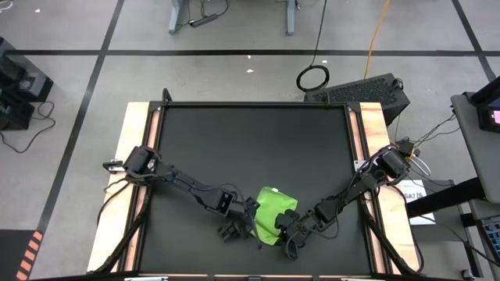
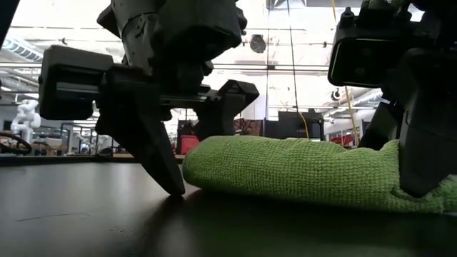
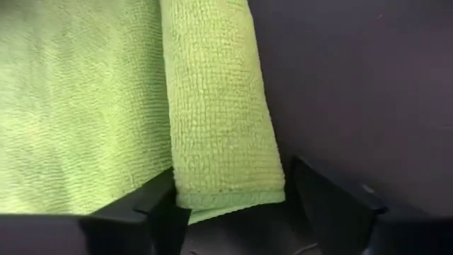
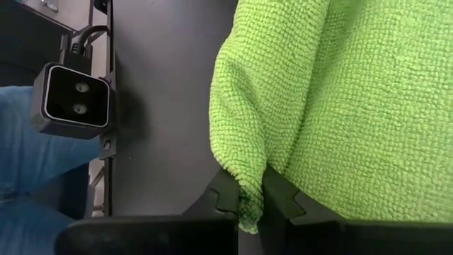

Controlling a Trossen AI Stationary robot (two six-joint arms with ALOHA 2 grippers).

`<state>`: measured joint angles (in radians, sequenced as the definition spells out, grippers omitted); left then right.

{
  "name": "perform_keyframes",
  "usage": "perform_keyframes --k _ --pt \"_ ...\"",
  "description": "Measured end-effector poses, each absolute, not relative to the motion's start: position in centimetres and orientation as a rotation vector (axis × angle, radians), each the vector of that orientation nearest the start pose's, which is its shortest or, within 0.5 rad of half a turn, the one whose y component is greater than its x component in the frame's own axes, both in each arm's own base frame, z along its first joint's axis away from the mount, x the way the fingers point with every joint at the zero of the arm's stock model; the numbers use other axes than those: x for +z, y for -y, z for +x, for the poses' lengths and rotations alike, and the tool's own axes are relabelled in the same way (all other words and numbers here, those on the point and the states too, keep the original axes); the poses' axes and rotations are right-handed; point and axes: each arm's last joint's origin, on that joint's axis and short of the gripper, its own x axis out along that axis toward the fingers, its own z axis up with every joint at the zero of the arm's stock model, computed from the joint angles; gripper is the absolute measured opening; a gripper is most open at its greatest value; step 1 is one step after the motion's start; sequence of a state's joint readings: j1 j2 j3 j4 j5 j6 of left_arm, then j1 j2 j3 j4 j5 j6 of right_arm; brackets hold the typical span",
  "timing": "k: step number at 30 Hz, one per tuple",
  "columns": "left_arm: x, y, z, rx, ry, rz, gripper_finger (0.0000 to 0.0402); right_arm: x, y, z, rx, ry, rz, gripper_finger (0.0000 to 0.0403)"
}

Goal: Roll towel into tight, uniform cylinder
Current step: Roll the green towel

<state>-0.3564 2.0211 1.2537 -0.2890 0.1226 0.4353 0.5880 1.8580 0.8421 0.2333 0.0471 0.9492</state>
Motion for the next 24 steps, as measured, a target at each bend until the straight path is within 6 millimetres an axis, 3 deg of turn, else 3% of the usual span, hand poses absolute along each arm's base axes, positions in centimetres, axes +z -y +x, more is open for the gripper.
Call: perform_keyframes --k 12,20,24 --pt "12.82 14.37 37.41 -0.69 -0.951 0.476 0.0068 11.21 -18.94 28.66 0.105 -0.918 0.654 0.0011" --pt "12.79 14.23 37.43 -0.699 -0.959 0.437 0.0015 11.22 -18.94 28.67 0.1 -0.916 0.66 0.0017" --pt "12.74 13.56 37.62 -0.732 -0.976 0.323 0.0012 11.56 -19.1 28.51 0.103 -0.893 0.624 0.0063"
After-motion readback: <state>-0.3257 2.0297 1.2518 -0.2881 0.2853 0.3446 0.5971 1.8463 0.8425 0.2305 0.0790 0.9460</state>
